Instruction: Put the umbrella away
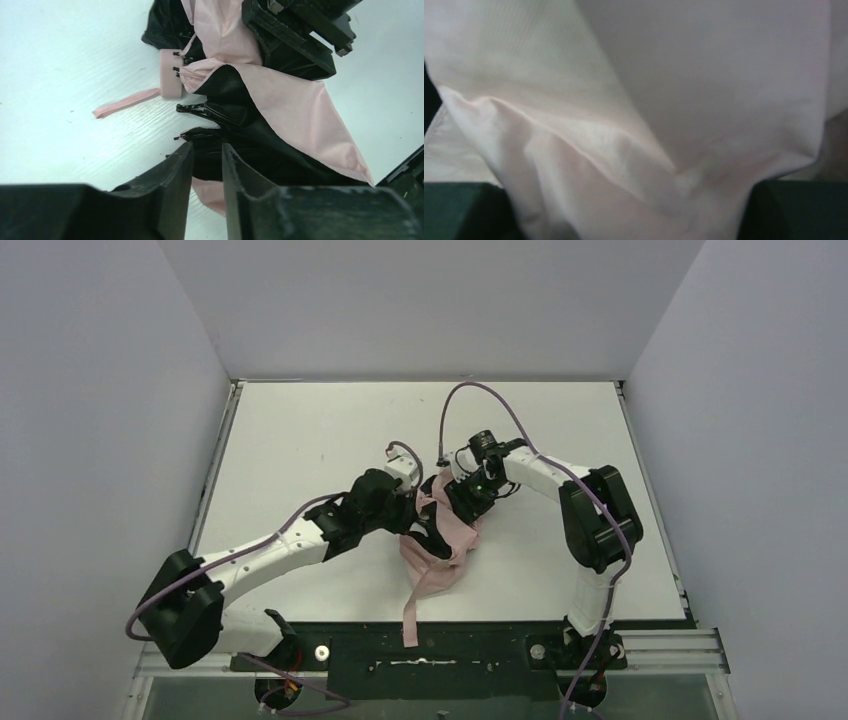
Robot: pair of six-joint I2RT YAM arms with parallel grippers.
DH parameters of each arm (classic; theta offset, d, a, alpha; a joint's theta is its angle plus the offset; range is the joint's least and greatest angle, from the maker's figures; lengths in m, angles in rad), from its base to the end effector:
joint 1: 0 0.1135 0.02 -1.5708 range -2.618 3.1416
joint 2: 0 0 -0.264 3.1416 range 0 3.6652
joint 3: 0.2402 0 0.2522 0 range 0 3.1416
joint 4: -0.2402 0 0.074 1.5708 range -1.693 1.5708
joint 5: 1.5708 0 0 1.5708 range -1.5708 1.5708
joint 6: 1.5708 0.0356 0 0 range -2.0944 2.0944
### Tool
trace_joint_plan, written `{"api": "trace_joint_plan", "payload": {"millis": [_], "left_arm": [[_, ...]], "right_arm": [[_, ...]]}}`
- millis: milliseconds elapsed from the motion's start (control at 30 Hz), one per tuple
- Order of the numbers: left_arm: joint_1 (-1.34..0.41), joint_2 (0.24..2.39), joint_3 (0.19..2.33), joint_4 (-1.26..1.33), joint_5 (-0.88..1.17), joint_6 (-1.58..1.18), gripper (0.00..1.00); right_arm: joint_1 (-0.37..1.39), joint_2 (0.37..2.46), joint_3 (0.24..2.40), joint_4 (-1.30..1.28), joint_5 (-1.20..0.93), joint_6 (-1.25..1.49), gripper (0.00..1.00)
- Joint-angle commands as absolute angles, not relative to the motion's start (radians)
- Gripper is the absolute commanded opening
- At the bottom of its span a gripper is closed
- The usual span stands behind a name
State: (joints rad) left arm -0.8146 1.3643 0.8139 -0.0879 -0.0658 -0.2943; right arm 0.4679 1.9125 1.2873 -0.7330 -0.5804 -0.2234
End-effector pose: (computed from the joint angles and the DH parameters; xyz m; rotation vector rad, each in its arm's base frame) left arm 0.2034 -0.2123 0.2297 0.5455 2.1947 -0.5358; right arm 0.3162 0.1816 0.1661 -1.0596 2.6723 0.8890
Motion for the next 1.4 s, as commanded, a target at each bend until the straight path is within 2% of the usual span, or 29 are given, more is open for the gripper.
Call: {"api": "trace_joint_plan", "payload": {"millis": [0,100,133,167,233,267,300,433,700,833,967,1167,1367], "left_arm": [[-0.783,1.208,0.807,-0.195,-0.073,-0.294,0.31],[-0.742,1.096,0.788,-0.247,-0.122,-0.254,0.43],[-0.731,1.062,0.787,-0.262,-0.147,-0.239,0.49],[-0.713,1.03,0.788,-0.275,-0.192,-0.228,0.58],[-0.692,0.971,0.783,-0.285,-0.295,-0.225,0.82],[-0.684,0.937,0.773,-0.272,-0.33,-0.211,0.9],[-0.67,0.915,0.756,-0.238,-0.328,-0.171,0.92],[-0.598,0.898,0.735,-0.138,-0.181,-0.085,0.93],[-0.464,0.947,0.763,-0.099,0.199,0.042,0.97],[-0.421,1.012,0.792,-0.095,0.3,0.006,0.97],[-0.41,1.065,0.76,-0.03,0.297,-0.048,0.96],[-0.402,1.14,0.708,0.13,0.548,-0.09,0.93],[-0.403,1.235,0.685,0.225,0.672,0.064,0.95]], "right_arm": [[0.484,1.859,1.255,-0.616,-0.475,-0.25,0.36],[0.504,1.82,1.22,-0.506,-0.471,-0.282,0.36],[0.519,1.814,1.214,-0.488,-0.465,-0.31,0.36],[0.532,1.809,1.211,-0.477,-0.451,-0.347,0.34],[0.552,1.814,1.216,-0.466,-0.416,-0.408,0.3],[0.559,1.82,1.222,-0.467,-0.39,-0.441,0.28],[0.569,1.825,1.224,-0.47,-0.369,-0.481,0.28],[0.637,1.805,1.162,-0.42,-0.284,-0.72,0.26],[0.672,1.724,1.022,-0.32,-0.293,-0.895,0.24],[0.673,1.682,0.94,-0.219,-0.277,-0.9,0.22],[0.673,1.645,0.875,-0.104,-0.261,-0.888,0.22],[0.673,1.602,0.771,0.046,-0.23,-0.92,0.21],[0.675,1.575,0.726,0.086,-0.257,-0.926,0.2]]}}
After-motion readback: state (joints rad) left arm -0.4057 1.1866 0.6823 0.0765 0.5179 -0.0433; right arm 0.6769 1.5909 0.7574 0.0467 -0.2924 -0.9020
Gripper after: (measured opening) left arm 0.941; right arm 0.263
